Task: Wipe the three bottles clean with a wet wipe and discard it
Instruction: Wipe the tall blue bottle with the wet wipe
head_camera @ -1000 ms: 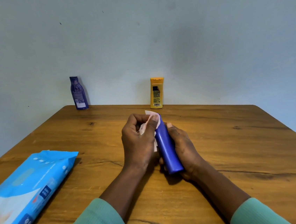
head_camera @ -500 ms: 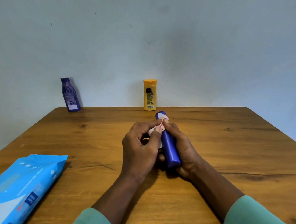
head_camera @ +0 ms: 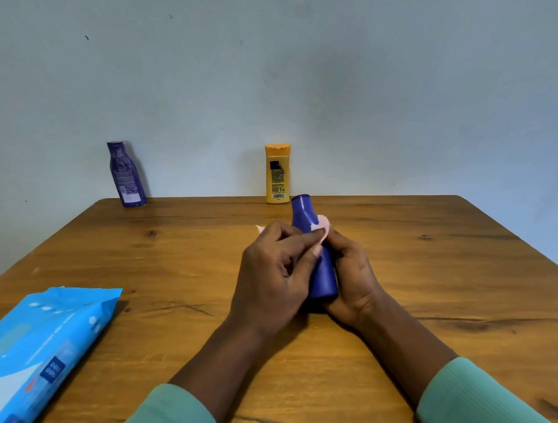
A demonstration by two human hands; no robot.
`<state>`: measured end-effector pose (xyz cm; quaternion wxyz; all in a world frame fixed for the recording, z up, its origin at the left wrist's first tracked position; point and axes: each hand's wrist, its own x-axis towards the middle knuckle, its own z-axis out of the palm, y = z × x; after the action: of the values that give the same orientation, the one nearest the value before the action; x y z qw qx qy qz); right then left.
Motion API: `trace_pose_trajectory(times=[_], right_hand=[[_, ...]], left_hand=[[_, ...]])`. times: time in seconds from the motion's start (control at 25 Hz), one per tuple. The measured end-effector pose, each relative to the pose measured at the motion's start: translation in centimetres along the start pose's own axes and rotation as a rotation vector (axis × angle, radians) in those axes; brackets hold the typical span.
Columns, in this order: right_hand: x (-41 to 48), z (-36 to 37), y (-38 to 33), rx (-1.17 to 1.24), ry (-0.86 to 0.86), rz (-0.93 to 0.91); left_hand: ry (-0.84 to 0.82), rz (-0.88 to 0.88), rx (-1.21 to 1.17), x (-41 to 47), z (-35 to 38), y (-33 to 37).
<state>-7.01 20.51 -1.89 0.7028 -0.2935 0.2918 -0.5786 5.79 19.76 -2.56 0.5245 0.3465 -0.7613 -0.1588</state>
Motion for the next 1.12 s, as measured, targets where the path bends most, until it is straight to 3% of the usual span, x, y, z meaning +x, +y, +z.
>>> trace_pose_trajectory(times=[0.2,0.44,0.64,0.88,1.04,1.12], right_hand=[[-0.1,0.0,0.1,-0.105,0.047,0.010],[0.2,-0.2,0.0,0.045,0.027,-0.022],[0.3,0.0,0.2,-0.014,0.071,0.017],[0.6,-0.8,-0.6,0.145,0.100,0.018],[0.4,-0.2,-0.1,0.014,0.123,0.001],[0.5,-0.2,0.2,0.002,0.163,-0.024]], left_hand=[[0.228,-0.218,0.016,1.3,-1.6,-1.5],[-0.028,0.051,0.083,-0.3,-0.2,0.2],[0.178,-0.153,-0.004,1.2,-1.3,-1.1],[-0.072,0.033,0.090,-1.3,0.0,0.9],[0.180,-0.092,0.025,0.4,-1.2,-0.7],[0.204,-0.119,0.020,0.0,-0.9,-0.3]])
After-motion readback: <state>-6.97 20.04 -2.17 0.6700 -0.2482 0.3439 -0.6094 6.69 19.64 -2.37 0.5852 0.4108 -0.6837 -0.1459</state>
